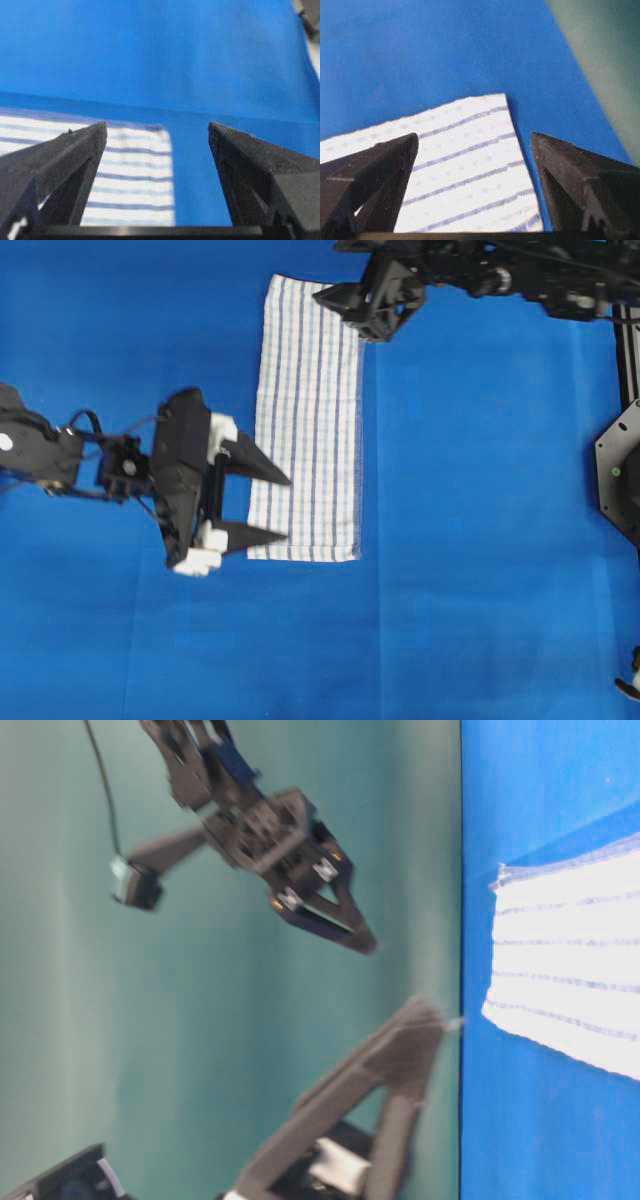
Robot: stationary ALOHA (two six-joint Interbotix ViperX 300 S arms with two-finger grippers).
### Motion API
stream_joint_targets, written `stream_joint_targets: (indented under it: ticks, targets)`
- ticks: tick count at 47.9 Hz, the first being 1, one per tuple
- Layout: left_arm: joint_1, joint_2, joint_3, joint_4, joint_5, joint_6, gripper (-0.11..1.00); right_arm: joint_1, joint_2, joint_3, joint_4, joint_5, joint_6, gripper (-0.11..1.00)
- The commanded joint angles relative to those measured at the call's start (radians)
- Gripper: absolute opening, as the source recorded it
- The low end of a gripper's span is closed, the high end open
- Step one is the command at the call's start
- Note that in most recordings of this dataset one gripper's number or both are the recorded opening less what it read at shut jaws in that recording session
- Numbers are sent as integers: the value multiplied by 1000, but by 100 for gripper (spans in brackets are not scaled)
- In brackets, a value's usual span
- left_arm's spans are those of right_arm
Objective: Fold the blue towel.
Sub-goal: 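Lay the strip down vertically and open both grippers, then move both grippers to the strip's top corners and grasp them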
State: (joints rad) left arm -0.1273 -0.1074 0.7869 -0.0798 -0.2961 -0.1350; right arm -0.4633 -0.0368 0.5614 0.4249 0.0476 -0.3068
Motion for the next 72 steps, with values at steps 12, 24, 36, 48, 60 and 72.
stream_joint_targets:
  ticks: [12,24,36,48,60,72]
  targets:
    - [117,-143,48,3,67,117,76,-2,-236,160,2,-25,11,91]
    - [239,-193,112,5,71,140,76,-2,-356,284,28,-55,17,91]
    - [301,-179,121,5,67,141,76,-2,-345,311,48,-87,17,91]
    - [376,-137,86,15,44,170,76,-9,-253,262,49,-121,17,91]
    - [489,-12,20,15,17,221,76,-35,-98,206,69,-160,17,91]
    - [568,146,-41,17,-40,224,76,-48,23,175,103,-222,17,91]
